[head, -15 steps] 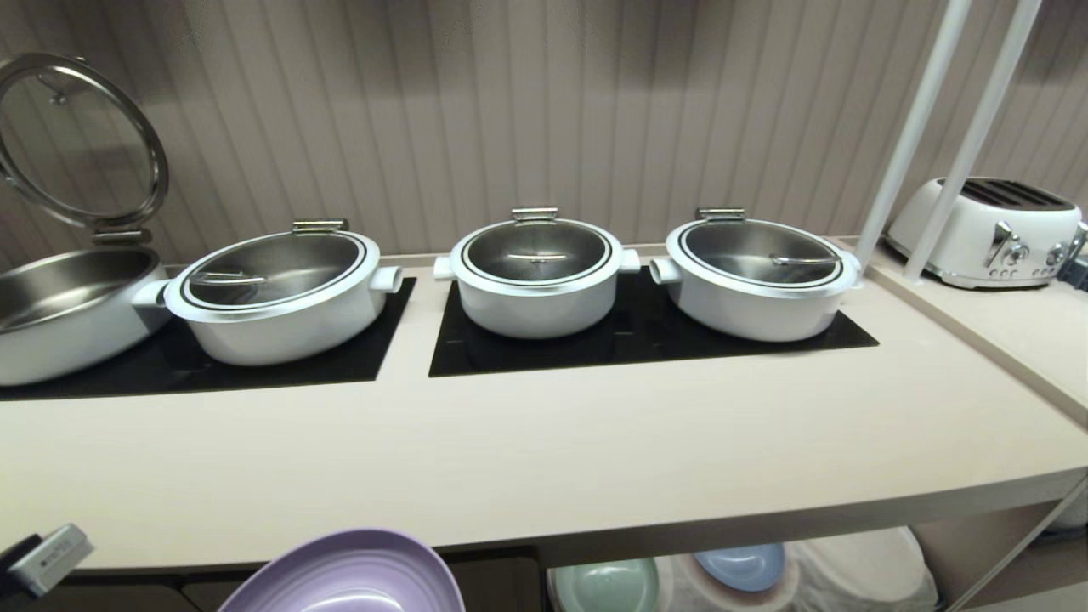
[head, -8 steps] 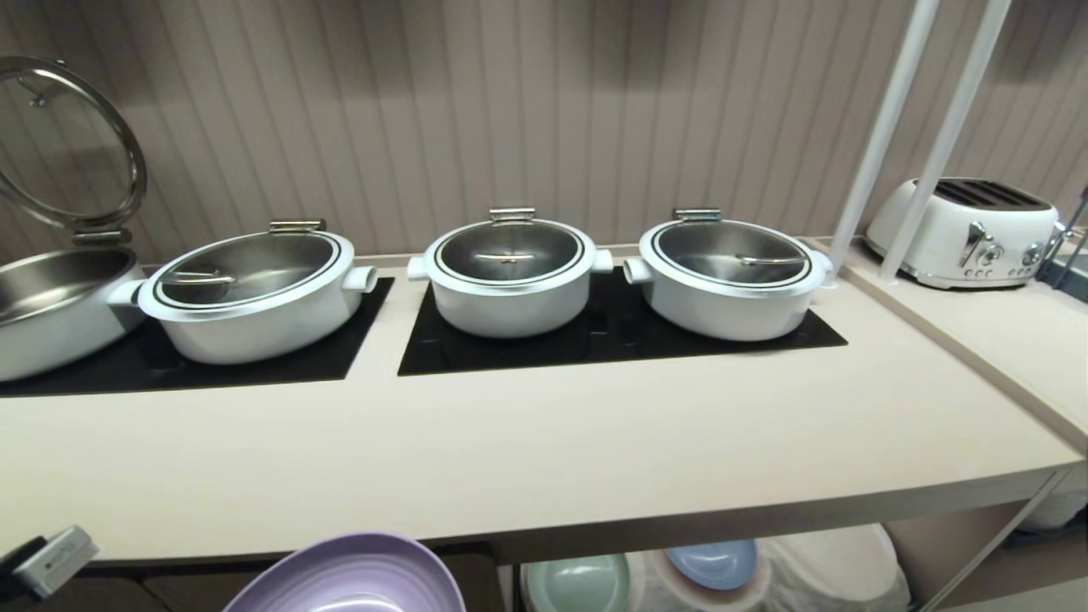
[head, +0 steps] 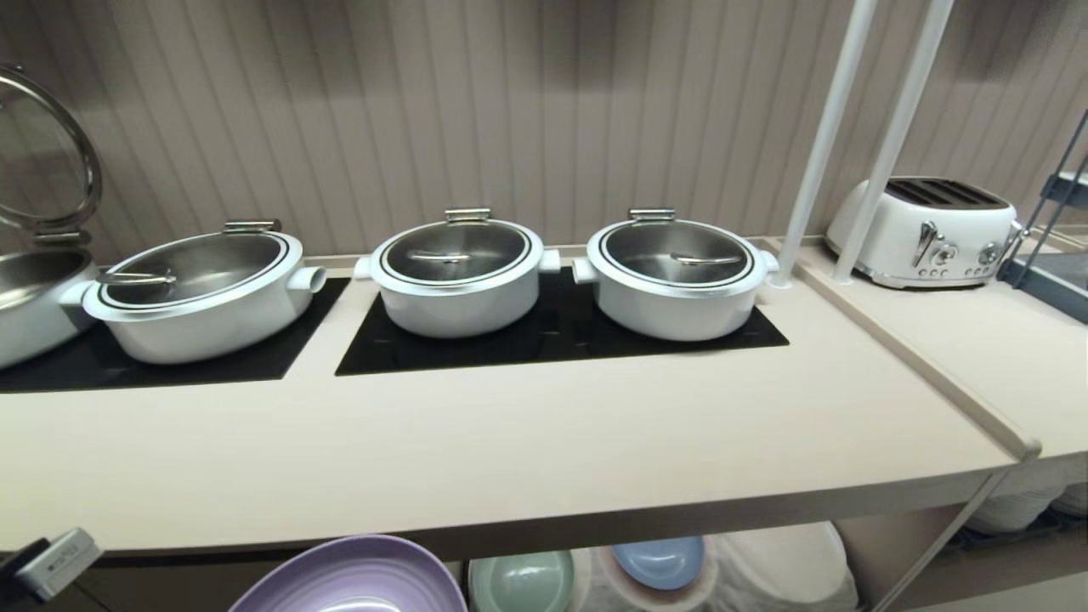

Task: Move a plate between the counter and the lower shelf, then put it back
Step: Put the plate in the cupboard

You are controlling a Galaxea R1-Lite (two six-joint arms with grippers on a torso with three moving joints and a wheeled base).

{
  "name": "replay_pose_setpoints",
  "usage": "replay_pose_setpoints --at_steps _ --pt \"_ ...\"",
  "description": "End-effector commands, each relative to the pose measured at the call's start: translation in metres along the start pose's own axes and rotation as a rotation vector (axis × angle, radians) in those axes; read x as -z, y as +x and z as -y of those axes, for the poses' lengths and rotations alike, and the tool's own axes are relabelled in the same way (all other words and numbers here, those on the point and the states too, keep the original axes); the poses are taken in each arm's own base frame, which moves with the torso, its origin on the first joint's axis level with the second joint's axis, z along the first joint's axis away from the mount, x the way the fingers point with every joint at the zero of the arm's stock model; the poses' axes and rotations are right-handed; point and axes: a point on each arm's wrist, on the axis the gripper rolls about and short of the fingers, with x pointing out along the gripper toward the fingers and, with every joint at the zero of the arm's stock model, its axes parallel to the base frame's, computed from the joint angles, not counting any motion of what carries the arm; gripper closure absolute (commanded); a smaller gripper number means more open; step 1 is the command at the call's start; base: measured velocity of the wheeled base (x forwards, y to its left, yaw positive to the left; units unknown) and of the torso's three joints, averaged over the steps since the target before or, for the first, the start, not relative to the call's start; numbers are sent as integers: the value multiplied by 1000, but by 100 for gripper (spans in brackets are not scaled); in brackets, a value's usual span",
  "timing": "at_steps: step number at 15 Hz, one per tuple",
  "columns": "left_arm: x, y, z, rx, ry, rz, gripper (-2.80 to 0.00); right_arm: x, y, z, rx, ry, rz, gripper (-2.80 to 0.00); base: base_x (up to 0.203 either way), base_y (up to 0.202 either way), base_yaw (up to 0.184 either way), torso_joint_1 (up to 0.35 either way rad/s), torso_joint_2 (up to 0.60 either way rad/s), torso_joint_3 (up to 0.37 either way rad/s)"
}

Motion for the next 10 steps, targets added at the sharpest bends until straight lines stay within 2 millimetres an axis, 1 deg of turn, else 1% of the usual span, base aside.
replay_pose_setpoints --at_steps 1,10 --pt "0 0 0 0 -2 -6 0 0 0 0 0 0 0 0 0 -196 -1 2 7 2" --pt "2 0 0 -4 4 -28 0 0 0 0 0 0 0 0 0 -195 0 2 2 2"
